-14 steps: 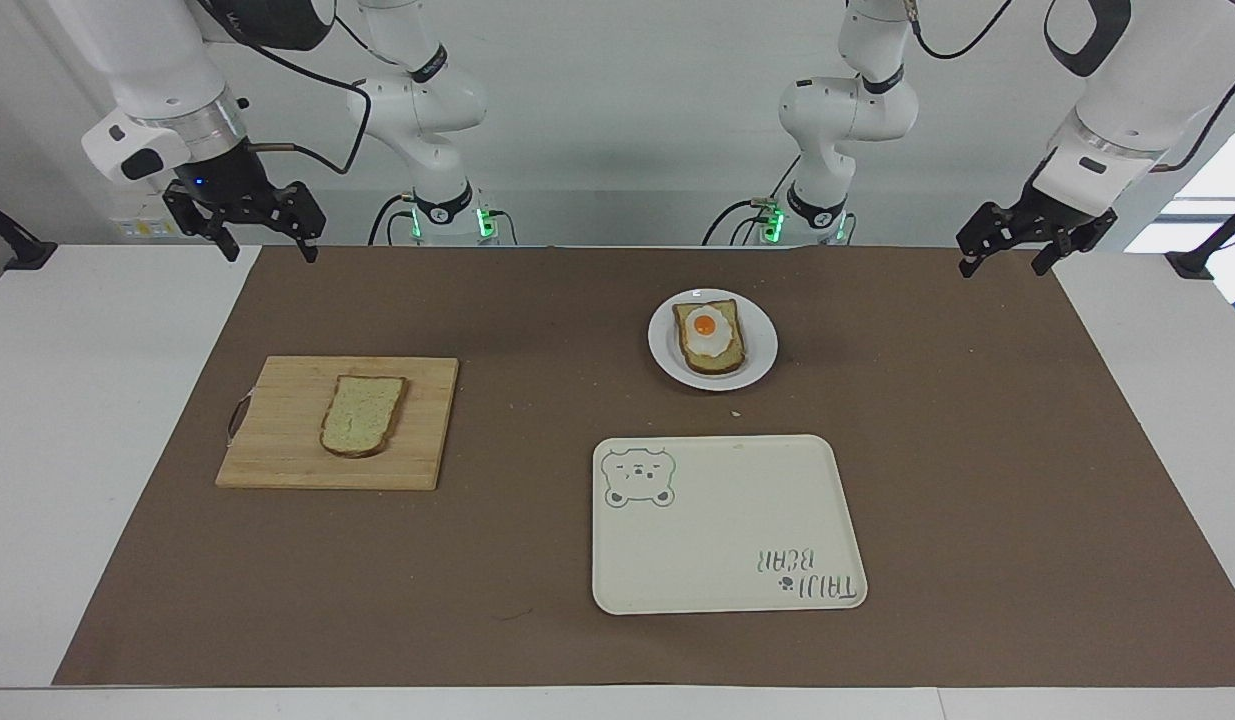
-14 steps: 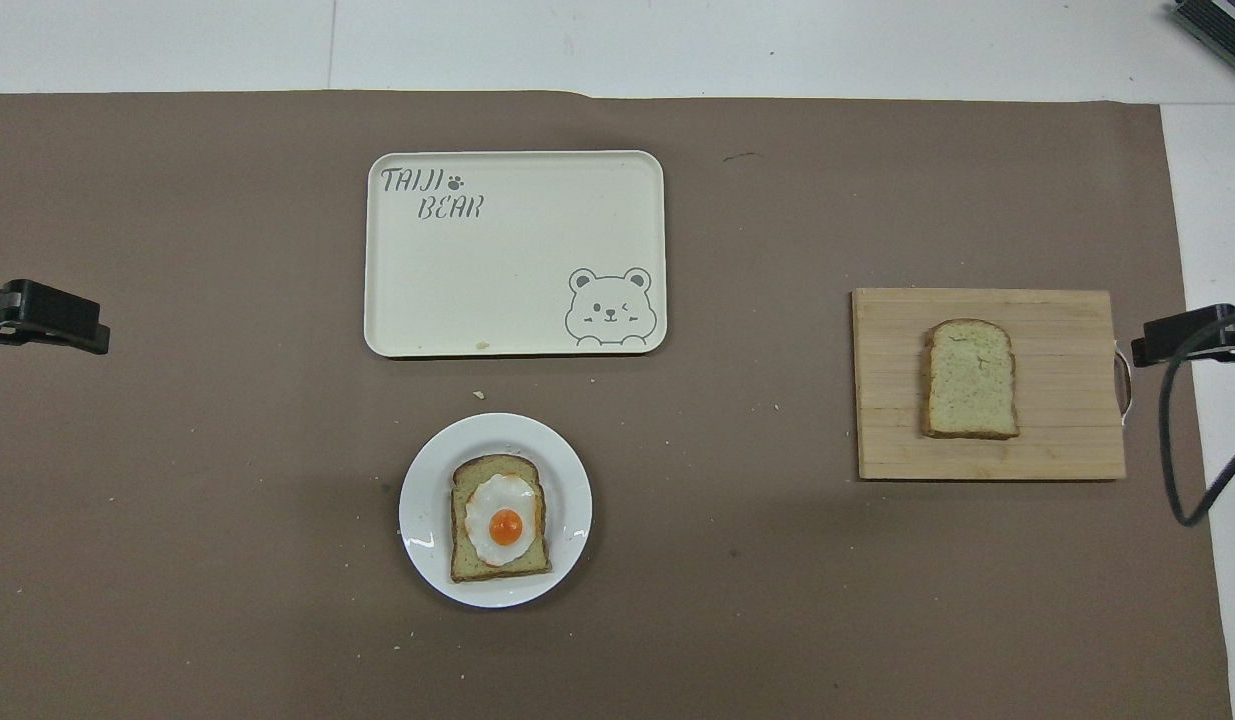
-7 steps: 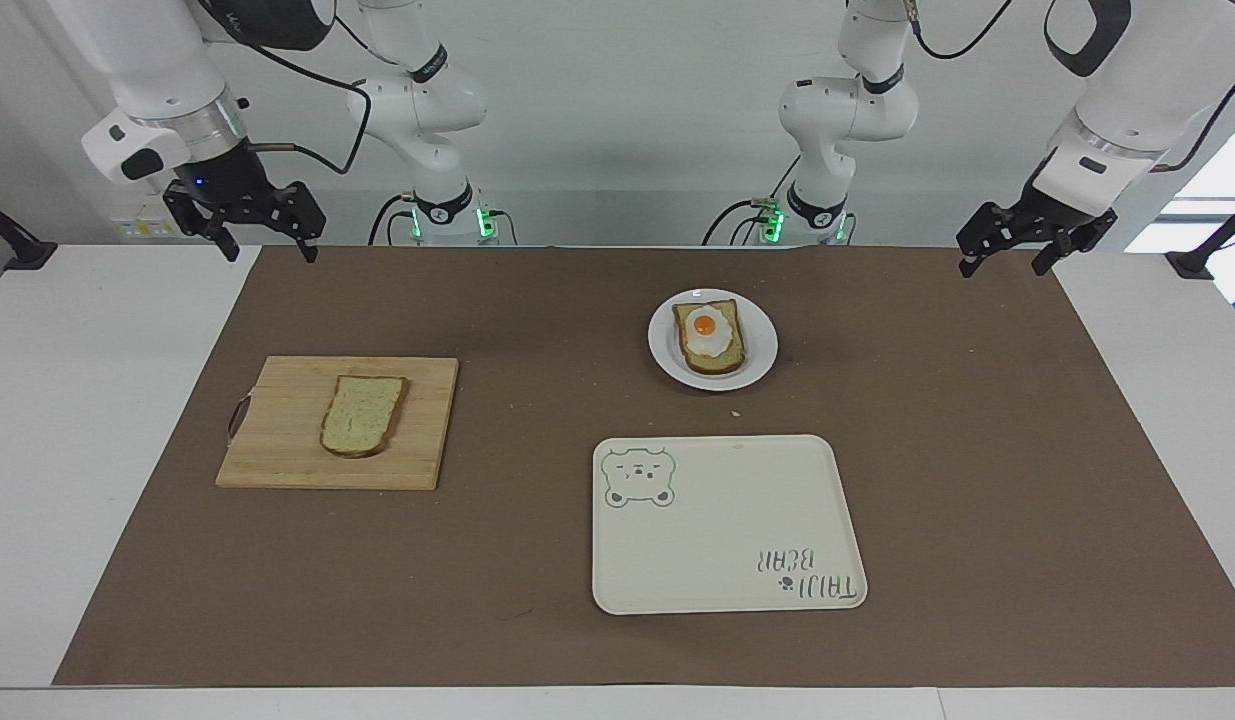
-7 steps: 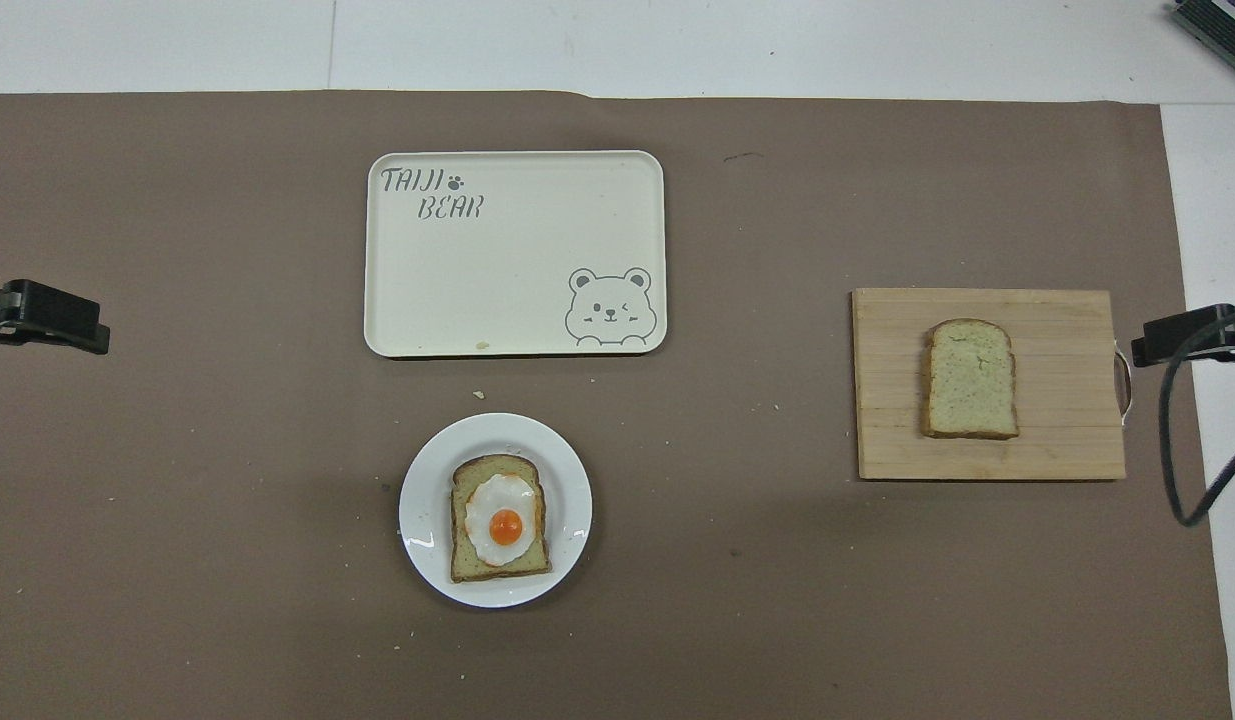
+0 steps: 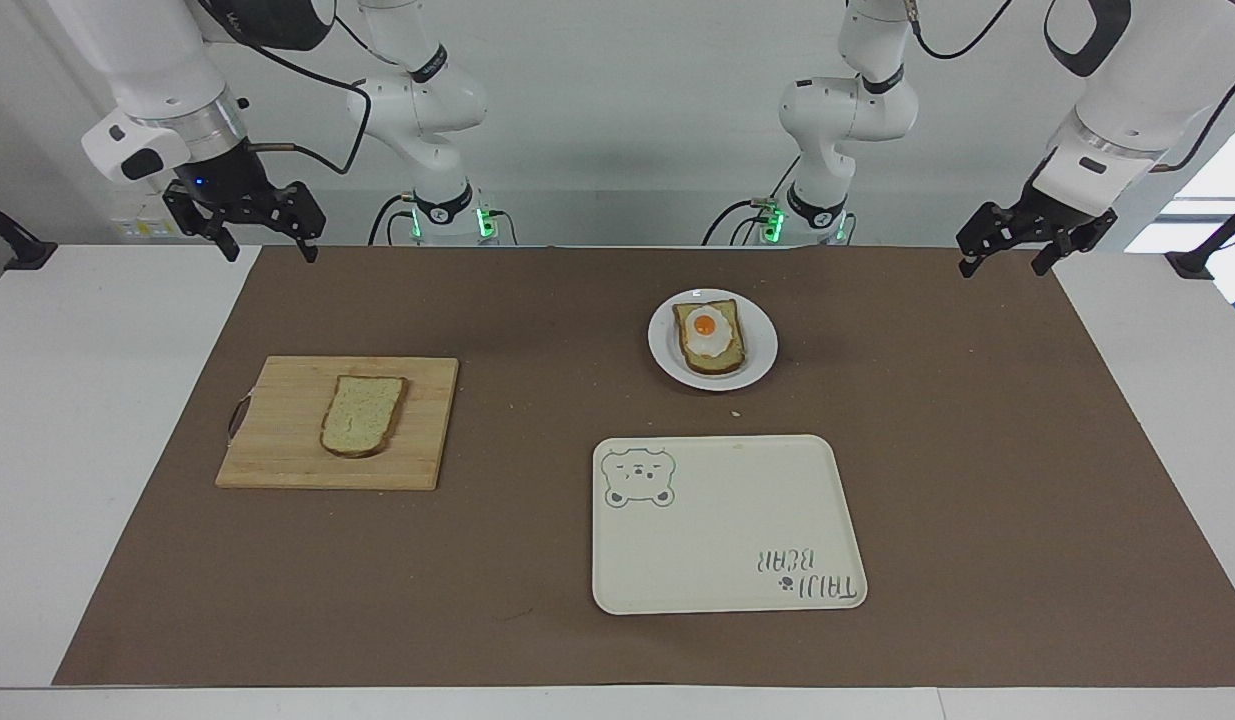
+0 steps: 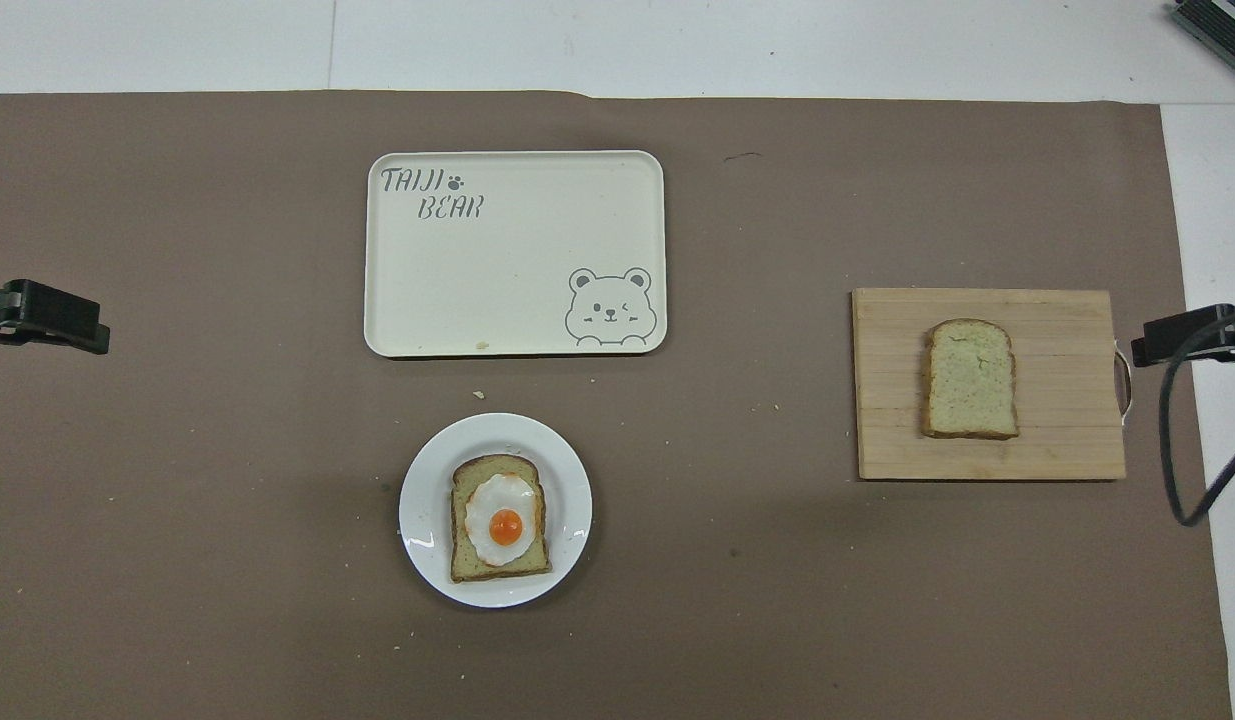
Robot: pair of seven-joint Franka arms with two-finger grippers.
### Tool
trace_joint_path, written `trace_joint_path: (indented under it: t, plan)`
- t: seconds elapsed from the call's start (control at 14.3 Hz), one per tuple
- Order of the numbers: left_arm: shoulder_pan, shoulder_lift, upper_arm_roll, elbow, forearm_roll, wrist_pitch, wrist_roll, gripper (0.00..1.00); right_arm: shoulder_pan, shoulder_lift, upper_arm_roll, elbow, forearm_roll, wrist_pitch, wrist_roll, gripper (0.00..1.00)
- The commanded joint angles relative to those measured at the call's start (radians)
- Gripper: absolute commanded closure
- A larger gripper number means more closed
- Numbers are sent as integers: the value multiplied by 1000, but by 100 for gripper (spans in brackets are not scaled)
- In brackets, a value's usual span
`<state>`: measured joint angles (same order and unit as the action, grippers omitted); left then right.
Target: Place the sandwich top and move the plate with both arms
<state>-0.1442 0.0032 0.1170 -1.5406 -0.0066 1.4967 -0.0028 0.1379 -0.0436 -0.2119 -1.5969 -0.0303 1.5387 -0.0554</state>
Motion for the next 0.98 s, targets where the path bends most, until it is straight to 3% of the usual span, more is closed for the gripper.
trace_joint_path:
  t: [0.0,0.56,0.91]
  plan:
    - [12,8,-7,23,4,-23,7,0,-4,-7,2,-5,-11,9,-27,0]
    - [12,8,-7,23,4,-23,9,0,-4,-7,2,-6,-11,11,-27,0]
    - [12,8,-7,22,4,-23,7,0,-1,-16,2,-90,3,149,-29,0]
